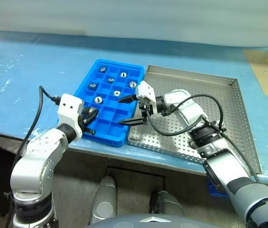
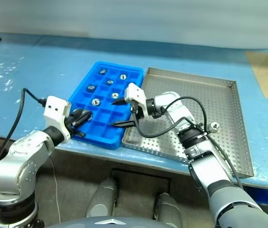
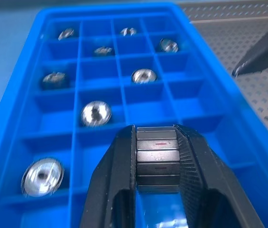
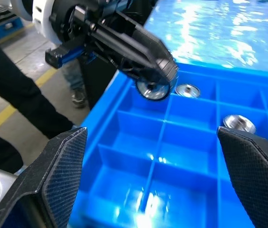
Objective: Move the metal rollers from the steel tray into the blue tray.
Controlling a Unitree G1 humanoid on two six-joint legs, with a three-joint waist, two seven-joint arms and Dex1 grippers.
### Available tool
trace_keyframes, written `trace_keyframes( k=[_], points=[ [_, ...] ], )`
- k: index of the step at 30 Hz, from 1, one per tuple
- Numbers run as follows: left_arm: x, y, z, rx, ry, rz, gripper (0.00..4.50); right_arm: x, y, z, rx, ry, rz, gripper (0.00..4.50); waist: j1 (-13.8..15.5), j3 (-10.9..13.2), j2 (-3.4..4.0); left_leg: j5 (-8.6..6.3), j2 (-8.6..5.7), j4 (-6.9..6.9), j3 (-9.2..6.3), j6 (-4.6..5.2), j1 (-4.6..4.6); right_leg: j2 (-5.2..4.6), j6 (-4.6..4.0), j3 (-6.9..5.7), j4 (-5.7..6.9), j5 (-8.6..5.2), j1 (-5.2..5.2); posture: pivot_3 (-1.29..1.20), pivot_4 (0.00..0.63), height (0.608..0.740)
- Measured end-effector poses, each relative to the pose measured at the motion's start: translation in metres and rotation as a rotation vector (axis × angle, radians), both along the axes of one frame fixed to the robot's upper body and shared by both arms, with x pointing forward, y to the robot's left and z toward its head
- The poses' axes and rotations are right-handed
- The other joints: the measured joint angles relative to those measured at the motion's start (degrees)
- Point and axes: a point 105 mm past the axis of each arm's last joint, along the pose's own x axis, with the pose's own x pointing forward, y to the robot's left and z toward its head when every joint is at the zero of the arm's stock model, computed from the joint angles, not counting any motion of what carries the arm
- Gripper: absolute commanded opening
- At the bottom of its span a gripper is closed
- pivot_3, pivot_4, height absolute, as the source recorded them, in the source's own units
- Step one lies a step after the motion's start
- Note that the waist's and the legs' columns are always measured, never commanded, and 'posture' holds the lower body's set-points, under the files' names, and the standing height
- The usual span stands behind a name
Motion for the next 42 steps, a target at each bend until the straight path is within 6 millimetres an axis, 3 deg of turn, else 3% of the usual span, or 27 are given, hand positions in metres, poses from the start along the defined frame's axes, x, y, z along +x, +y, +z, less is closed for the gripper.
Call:
trace_keyframes(
  k=[8,21,27,30,33,37,42],
  points=[
    [0.006,0.009,-0.004,0.008,-0.016,0.077,0.8,-0.002,0.004,-0.004,-0.012,0.0,0.027,4.5,2.47,0.01,0.02,0.08,0.08,0.05,-0.01,-0.3,0.07,0.05,-0.04,0.03,0.06,0.07,0.03,0.47,0.15,0.74],
    [0.03,-0.003,-0.032,0.034,0.05,0.01,0.8,-0.005,-0.006,-0.004,-0.013,-0.008,-0.021,4.5,1.98,0.01,0.02,0.24,0.05,0.02,-0.01,-0.58,0.09,0.12,0.21,0.04,0.12,0.21,-0.01,0.36,0.15,0.74],
    [0.034,-0.001,-0.038,0.051,0.076,0.015,2.85,-0.004,-0.013,-0.007,-0.022,-0.003,-0.058,4.5,1.82,0.0,0.03,0.27,0.06,-0.01,0.0,-0.64,0.13,0.13,0.22,0.05,0.14,0.23,-0.01,0.33,0.15,0.74],
    [0.038,-0.004,-0.034,0.048,0.067,0.003,2.85,-0.004,-0.018,-0.005,-0.024,-0.012,-0.085,4.5,1.82,0.0,0.03,0.3,0.06,-0.01,0.0,-0.68,0.15,0.13,0.22,0.05,0.17,0.24,-0.01,0.27,0.15,0.74],
    [0.051,-0.023,-0.008,0.004,-0.017,-0.088,2.85,-0.004,-0.031,-0.003,-0.01,-0.011,-0.153,4.5,2.11,0.01,0.04,0.4,0.07,0.02,0.02,-0.74,0.15,0.1,0.17,0.03,0.21,0.26,0.07,0.16,0.15,0.74],
    [0.062,-0.071,0.035,-0.08,-0.18,-0.299,2.85,-0.007,-0.056,-0.003,0.012,0.013,-0.286,4.5,0.42,0.0,0.05,0.45,0.0,0.07,0.19,-0.69,0.19,0.02,0.38,0.26,-0.03,0.61,0.14,0.01,0.15,0.74],
    [0.064,-0.107,0.02,-0.121,-0.138,-0.54,2.85,-0.023,-0.097,-0.011,0.012,0.051,-0.51,4.5,-4.39,-0.01,0.06,0.5,-0.23,-0.1,0.24,-0.68,0.3,0.08,0.57,0.37,-0.01,0.73,0.1,-0.16,0.15,0.74]
  ],
)
